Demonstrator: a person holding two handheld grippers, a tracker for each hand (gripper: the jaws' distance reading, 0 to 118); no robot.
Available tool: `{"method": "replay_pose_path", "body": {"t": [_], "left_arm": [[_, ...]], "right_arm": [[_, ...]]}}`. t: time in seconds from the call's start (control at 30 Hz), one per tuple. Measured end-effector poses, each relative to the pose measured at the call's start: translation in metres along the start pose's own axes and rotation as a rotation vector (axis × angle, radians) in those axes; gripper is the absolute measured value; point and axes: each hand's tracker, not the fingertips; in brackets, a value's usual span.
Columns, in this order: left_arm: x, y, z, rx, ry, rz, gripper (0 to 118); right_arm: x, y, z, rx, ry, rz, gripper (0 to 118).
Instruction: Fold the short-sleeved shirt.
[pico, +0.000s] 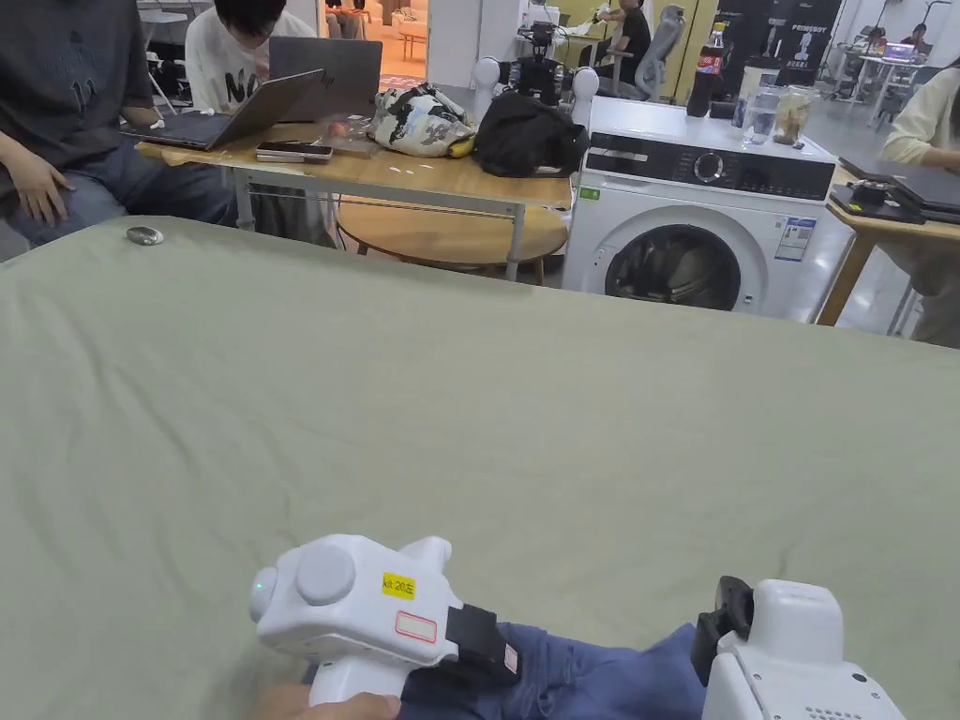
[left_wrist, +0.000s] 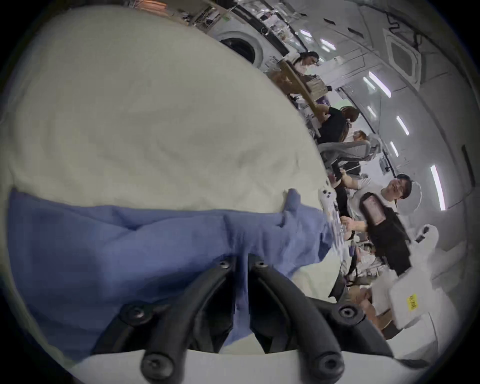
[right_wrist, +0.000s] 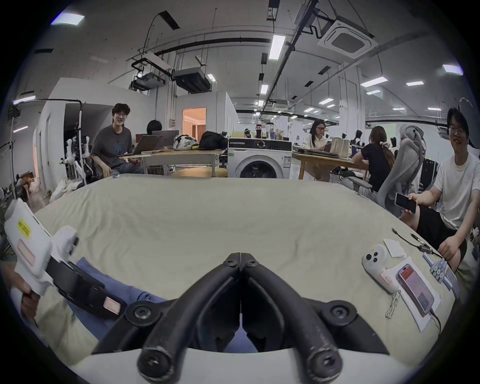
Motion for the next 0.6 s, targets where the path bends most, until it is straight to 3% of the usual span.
{"method": "replay_pose_path", "body": {"t": [0.13, 0.17, 0.33, 0.47, 0.6], "left_arm": [[-0.01, 0.001, 0.057, 0.125, -0.022, -0.017, 53], [-0.014, 0.0, 0.074, 0.166, 0.001, -0.022, 59], [-0.061, -0.003, 0.127, 0.222, 0.147, 0.036, 65], [-0.103, -0.011, 0.123, 0.234, 0.193, 0.156, 65], [-0.125, -0.021, 0.081, 0.119, -0.109, 0.237, 65]], "right_arm": [[-0.004, 0.004, -0.001, 0.024, 0.011, 0.007, 0], [-0.006, 0.006, -0.002, 0.03, 0.012, 0.01, 0], [-0.011, 0.011, -0.005, 0.04, 0.027, 0.015, 0], [-0.015, 0.011, -0.005, 0.044, 0.039, 0.011, 0], [-0.017, 0.011, -0.004, 0.038, 0.049, 0.005, 0]]}}
